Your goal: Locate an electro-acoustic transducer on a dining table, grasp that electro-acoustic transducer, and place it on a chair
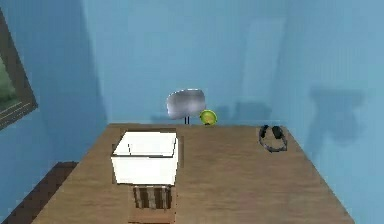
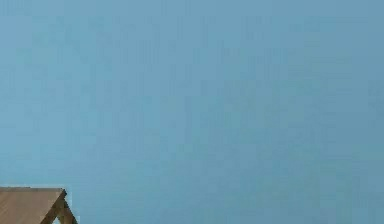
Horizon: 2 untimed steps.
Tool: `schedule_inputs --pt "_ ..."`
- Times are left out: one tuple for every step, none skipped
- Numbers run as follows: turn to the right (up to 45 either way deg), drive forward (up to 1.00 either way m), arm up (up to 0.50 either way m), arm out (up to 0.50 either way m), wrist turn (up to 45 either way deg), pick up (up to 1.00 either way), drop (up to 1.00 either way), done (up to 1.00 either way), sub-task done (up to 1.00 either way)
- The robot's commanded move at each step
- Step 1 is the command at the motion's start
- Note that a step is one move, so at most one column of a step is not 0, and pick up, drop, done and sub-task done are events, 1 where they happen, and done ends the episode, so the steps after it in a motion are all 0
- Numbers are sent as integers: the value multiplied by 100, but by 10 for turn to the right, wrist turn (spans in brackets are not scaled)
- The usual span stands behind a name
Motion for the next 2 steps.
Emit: schedule_inputs --pt "0 25 0 0 0 0 0 0 0" --pt "-450 0 0 0 0 0 0 0 0"
